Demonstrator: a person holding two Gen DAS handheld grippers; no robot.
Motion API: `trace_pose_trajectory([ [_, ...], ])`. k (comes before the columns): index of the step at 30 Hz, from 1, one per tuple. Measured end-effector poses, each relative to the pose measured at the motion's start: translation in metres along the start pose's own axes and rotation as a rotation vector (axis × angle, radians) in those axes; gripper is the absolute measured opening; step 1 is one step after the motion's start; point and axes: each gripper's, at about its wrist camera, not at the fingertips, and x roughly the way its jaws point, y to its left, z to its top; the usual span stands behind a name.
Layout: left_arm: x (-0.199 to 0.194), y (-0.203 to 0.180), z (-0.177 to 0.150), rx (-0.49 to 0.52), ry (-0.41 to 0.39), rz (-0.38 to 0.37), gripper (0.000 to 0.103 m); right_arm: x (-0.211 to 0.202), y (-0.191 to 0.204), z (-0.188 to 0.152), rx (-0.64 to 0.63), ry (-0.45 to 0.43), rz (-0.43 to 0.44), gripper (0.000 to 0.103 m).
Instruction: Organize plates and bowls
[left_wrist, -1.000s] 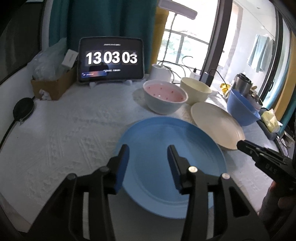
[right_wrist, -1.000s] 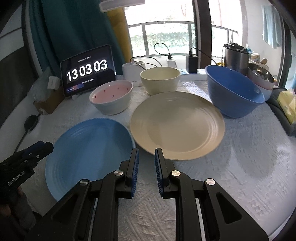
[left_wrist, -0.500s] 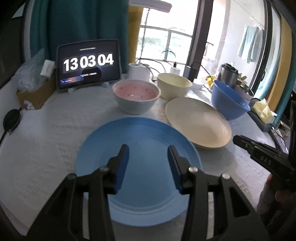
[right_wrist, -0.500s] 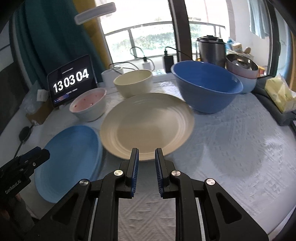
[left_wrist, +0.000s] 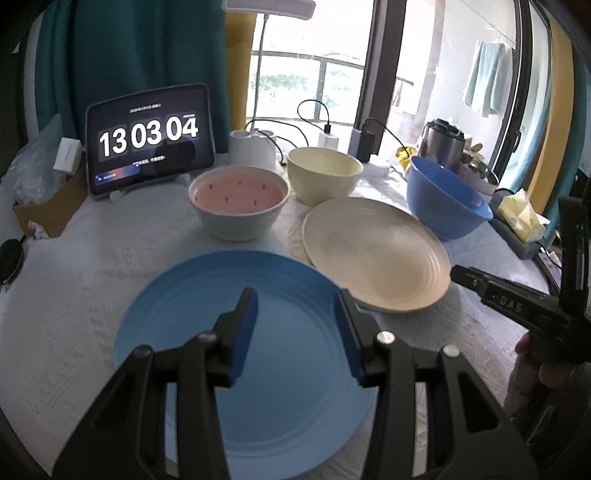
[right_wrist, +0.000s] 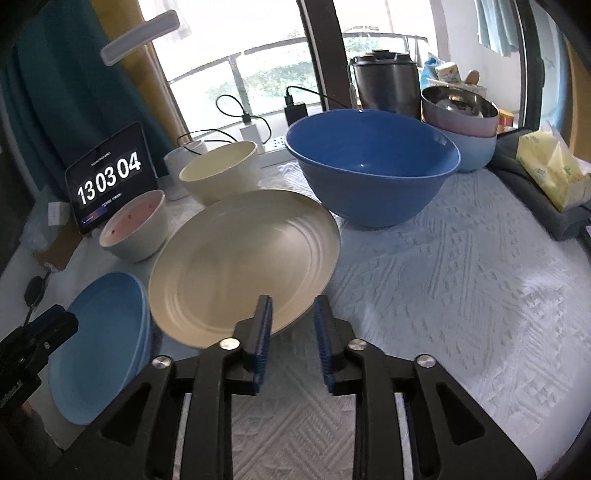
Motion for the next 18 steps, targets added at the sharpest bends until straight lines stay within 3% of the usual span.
trace_pose_trajectory([
  [9,0.006,-0.002,0.001,0.005,0.008,0.0,0.045,0.029,-0.007,0.004,0.01,0.066,-0.011,0.029],
  [14,0.003,-0.005,0.0,0.01,0.007,-0.003,0.045,0.026,-0.005,0.004,-0.014,0.045,-0.027,0.02],
  [16,0.0,-0.008,-0.001,0.016,0.004,-0.007,0.045,0.021,-0.004,0.004,-0.024,0.034,-0.036,0.005],
  [18,-0.004,-0.012,-0.002,0.026,-0.001,-0.013,0.045,0.015,-0.004,0.003,-0.038,0.029,-0.058,0.002],
])
